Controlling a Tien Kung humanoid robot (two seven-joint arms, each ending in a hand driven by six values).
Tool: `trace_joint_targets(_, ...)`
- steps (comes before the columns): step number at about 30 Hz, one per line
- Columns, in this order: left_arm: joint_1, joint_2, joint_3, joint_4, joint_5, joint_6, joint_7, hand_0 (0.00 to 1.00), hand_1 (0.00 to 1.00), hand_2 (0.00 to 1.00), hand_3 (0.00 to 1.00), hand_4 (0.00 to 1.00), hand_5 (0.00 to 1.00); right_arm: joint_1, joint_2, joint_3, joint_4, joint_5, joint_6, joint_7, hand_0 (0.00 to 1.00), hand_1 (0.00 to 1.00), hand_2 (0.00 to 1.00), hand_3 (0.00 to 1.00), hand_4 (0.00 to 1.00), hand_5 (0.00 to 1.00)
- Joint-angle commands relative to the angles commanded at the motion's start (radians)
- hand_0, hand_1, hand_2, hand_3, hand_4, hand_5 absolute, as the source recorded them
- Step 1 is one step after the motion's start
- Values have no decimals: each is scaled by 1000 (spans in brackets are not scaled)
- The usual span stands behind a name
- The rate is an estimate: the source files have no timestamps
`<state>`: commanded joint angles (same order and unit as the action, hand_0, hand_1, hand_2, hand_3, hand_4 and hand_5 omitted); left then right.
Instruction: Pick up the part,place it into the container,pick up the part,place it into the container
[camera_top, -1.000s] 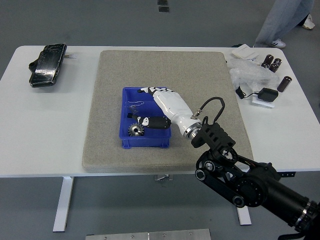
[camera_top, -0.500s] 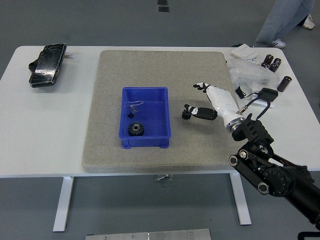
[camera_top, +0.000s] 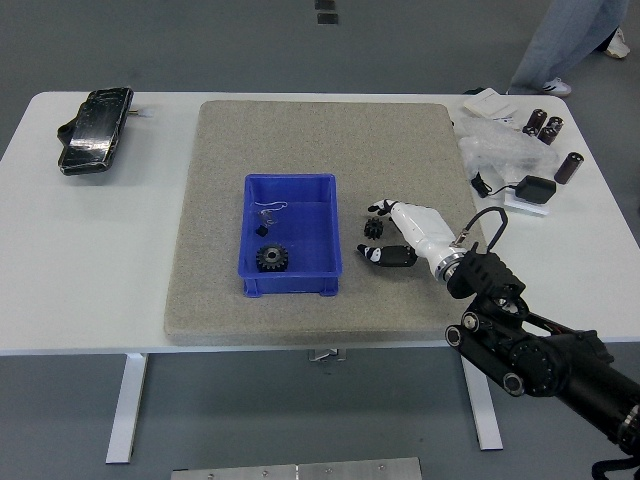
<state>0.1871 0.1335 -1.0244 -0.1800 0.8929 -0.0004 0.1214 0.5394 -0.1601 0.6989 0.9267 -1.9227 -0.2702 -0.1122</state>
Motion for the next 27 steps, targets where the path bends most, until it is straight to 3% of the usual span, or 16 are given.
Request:
trace_joint_targets(3,0,0,1,0,-1,0,0,667,660,633,623,702,213,9,6,-13,-13,1,-4,1,726,706,768,781,789,416)
trace_joint_targets(4,0,0,1,0,-1,0,0,667,661,633,623,701,212,11,8,-16,-15,2,-5,1,700,649,667,696,563,265)
trace_joint_targets(9,1,0,1,0,-1,1,0,667,661,633,623,701,212,18,14,-23,-24,-4,-11,-4,700,649,667,696,563,265)
trace_joint_targets(10,1,0,1,0,-1,1,0,667,659,633,623,701,212,19,14,-23,-25,-8,-11,-5,679,574,536,600,337,2)
trace_joint_targets(15,2,0,2,0,-3,1,-1,667,659,633,623,701,212,20,13,-25,-28,-28,-14,-13,679,574,536,600,337,2)
trace_joint_targets(16,2,0,3,0,-3,1,-1,667,659,633,623,701,213,20,13,-26,-28,-30,-14,-14,654,513,474,511,294,2)
trace_joint_targets(27,3,1,3,0,-4,2,-2,667,659,634,623,702,214,23,0,-13,-37,-86,-23,-16,644,505,465,501,286,2)
